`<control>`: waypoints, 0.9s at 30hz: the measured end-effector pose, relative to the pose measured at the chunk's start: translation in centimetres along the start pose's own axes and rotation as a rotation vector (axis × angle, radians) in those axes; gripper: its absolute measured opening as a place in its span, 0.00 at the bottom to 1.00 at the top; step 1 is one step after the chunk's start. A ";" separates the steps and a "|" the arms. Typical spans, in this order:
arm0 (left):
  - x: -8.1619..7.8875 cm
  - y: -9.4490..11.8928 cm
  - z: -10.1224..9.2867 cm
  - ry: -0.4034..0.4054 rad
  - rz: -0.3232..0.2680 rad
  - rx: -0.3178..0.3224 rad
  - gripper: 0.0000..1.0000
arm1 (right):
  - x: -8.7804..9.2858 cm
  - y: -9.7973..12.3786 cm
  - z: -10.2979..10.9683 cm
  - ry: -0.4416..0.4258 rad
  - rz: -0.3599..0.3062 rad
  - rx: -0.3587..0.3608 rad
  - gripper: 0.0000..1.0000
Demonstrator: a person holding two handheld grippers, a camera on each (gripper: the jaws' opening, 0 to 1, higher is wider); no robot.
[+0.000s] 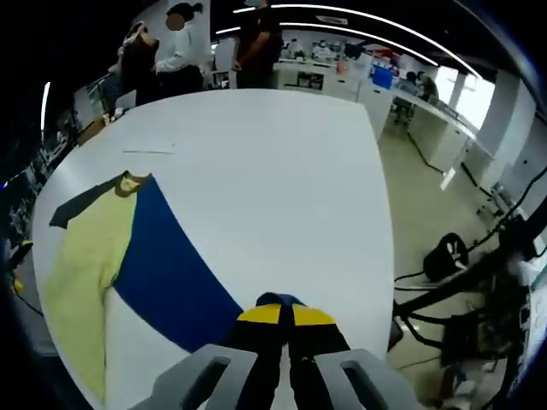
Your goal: Fold the garment on the visible template until the final outline fits inside the template.
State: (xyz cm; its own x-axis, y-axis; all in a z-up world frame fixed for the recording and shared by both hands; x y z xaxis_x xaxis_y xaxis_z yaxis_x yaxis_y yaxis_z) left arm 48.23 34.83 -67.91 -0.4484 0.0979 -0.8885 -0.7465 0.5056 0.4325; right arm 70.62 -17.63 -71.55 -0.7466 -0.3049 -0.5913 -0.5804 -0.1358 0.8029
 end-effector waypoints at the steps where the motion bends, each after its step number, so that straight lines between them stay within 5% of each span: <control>1: 0.0 0.0 0.0 -0.001 -0.001 -0.002 0.83 | 0.0 -0.4 -0.1 0.000 -0.002 0.004 0.00; 15: 0.0 0.5 0.9 0.007 0.002 -0.035 0.83 | 2.1 -3.7 -1.5 0.044 0.073 0.082 0.00; 19: 0.0 0.4 1.0 0.006 0.004 -0.042 0.83 | 2.0 -3.9 -1.8 0.038 0.051 0.086 0.00; 24: -0.2 0.2 1.0 0.000 -0.003 -0.042 0.83 | 1.7 -3.3 -2.8 0.024 0.027 0.088 0.21; 27: -0.3 0.2 0.9 -0.006 -0.003 -0.041 0.83 | 2.1 -2.9 -3.5 0.036 0.024 0.091 0.21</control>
State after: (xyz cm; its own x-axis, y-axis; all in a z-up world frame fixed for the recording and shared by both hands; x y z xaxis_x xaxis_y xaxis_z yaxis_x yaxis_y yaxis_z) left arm 48.68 35.69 -67.72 -0.4435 0.1016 -0.8905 -0.7672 0.4706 0.4358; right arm 71.85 -21.21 -74.85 -0.7495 -0.3408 -0.5676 -0.5908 -0.0427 0.8057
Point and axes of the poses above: the point that each gripper's makers call its tool centre point, and the gripper's own axes: y roughly backward along the fingers, z roughly to its left, x roughly out of its underside, the point moved 2 cm from there along y, roughly backward along the fingers, and after that the axes turned 4 degrees about y, right-handed, at the moved point
